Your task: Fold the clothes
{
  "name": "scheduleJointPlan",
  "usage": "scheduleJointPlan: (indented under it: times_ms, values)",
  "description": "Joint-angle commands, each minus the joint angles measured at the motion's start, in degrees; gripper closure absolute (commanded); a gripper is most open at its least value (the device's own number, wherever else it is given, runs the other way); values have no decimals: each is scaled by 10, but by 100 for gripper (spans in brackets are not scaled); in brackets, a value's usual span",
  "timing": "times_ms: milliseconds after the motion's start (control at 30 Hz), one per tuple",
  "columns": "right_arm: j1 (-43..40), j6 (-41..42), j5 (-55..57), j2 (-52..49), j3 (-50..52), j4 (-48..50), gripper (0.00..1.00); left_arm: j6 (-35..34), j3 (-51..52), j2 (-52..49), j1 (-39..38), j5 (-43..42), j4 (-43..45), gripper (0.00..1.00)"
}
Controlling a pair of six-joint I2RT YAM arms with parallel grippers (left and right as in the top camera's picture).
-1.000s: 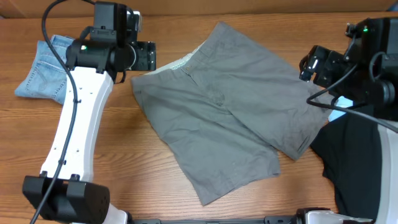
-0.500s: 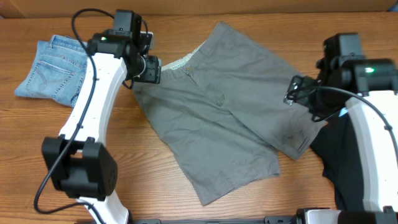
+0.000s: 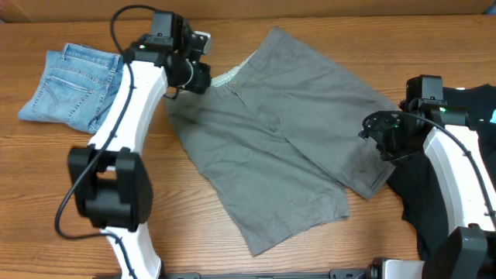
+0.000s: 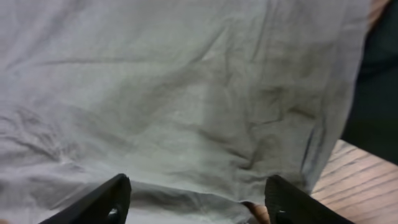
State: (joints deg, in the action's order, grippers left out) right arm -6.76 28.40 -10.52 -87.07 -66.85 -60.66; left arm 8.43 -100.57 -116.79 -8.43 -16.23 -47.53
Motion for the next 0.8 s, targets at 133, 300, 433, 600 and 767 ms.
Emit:
scheduleJointPlan:
  times_ms: [133, 300, 433, 600, 767]
  values:
    - [-1, -49, -55, 2, 0, 2, 28, 28, -8, -112, -33, -86, 105, 54]
    - [-1, -56, -64, 2, 0, -2, 28, 27, -8, -152, -46, -28, 152, 35]
    - [-1, -60, -68, 2, 0, -3, 28, 28, -8, -171, -48, 16, 152, 34]
    - [-1, -60, -67, 2, 0, -3, 28, 6, -8, -186, -42, 82, 133, 91]
    - [-1, -60, -67, 2, 0, -3, 28, -143, -8, -188, 7, 200, 79, 96]
